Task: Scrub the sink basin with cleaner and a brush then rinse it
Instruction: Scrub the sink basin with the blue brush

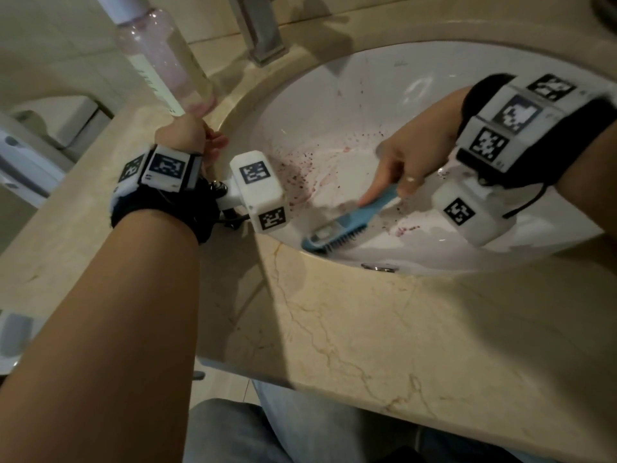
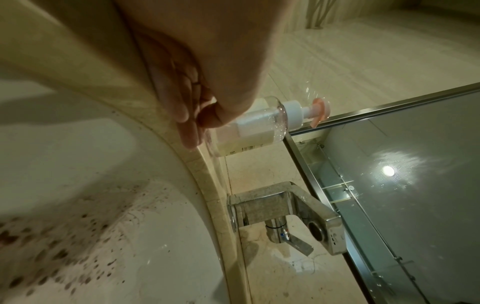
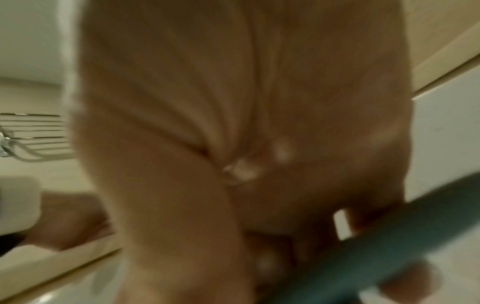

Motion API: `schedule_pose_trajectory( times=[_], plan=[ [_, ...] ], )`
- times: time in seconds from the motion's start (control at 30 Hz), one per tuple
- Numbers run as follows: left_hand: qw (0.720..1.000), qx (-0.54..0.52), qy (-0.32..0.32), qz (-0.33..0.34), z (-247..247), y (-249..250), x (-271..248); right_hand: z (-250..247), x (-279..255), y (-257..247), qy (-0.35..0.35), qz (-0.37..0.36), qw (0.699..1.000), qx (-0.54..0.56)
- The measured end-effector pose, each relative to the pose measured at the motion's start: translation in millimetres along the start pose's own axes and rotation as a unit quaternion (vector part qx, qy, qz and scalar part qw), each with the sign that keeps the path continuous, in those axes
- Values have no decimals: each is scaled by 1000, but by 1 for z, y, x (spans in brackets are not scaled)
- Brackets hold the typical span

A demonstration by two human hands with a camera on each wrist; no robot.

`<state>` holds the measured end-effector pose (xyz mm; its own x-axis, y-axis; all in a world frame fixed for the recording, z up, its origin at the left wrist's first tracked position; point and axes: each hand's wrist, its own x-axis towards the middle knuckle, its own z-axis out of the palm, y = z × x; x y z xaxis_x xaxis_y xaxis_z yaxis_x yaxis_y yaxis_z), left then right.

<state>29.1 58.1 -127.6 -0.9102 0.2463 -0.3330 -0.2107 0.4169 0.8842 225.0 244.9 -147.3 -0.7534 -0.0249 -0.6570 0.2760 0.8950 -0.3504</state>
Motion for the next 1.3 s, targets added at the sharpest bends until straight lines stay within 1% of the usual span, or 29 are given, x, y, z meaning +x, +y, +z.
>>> schedule_pose_trajectory(
  times=[0.03,0.07,0.1,0.17,0.23,0.27,0.3,0.37,0.43,0.47,0.5,0.53,0.6,0.63,0.67,0.77,0.8,0.83,0.87,0.9,1.0,1.03,1.07,1.1,1.17,1.2,1.23,1.3],
  plan=[
    [1000,-2,1,-1,0,0,0,-1,-6,3,-18,7,1000,-9],
    [1000,0,-5,-3,1,1,-1,0,-9,6,-18,12,1000,-21],
    [1000,1,-13,-4,1,1,-1,1,-8,8,-4,16,999,-35],
    [1000,-1,-19,0,2,1,-2,4,4,12,52,21,997,-59],
    [1000,-9,-11,4,2,0,-2,4,14,18,111,29,991,-69],
    [1000,-13,-1,5,2,-1,-2,3,15,20,118,31,990,-69],
    [1000,-15,10,7,2,-1,-1,3,11,20,104,31,992,-61],
    [1000,-15,21,7,1,-2,1,2,2,20,40,28,998,-26],
    [1000,-24,8,3,0,-3,6,4,-4,19,-6,33,999,-11],
    [1000,-30,-6,3,-1,-3,8,6,-4,19,-5,40,999,-15],
    [999,-38,-17,4,-1,-4,10,7,-1,21,14,47,999,-24],
    [999,-45,-20,6,-2,-4,11,7,2,24,47,53,997,-33],
    [998,-53,-14,15,-2,-5,12,6,6,29,119,63,990,-50],
    [998,-52,-10,18,-2,-5,13,6,6,30,133,65,987,-61],
    [999,-47,-11,16,-3,-5,13,5,6,31,125,65,988,-62],
    [999,-41,-16,6,-1,-5,14,4,2,28,21,65,997,-44],
    [999,-37,-14,5,-1,-5,14,4,0,27,-7,70,997,-39],
    [999,-32,-13,6,-1,-4,13,4,-1,28,-17,71,997,-34],
    [1000,-26,-11,8,-1,-3,13,4,-1,31,-10,74,997,-32],
    [1000,-20,-11,9,-2,-3,13,5,-1,34,13,79,996,-36],
    [1000,-25,-4,12,-3,-2,14,6,3,50,125,119,981,-87],
    [999,-28,7,18,-3,-3,14,6,2,55,143,130,976,-97],
    [999,-24,16,29,-3,-3,14,7,-1,58,136,134,978,-88],
    [999,-17,17,41,-2,-4,13,8,-5,59,108,130,984,-62],
    [999,-2,-7,41,-1,-4,13,10,-15,57,23,106,994,-6],
    [999,1,-27,30,-1,-4,13,12,-19,54,-10,99,995,-1],
    [999,1,-44,19,-1,-3,14,15,-21,52,-19,96,995,-5],
    [999,0,-44,10,0,-2,14,18,-20,54,12,105,994,-18]
  ],
)
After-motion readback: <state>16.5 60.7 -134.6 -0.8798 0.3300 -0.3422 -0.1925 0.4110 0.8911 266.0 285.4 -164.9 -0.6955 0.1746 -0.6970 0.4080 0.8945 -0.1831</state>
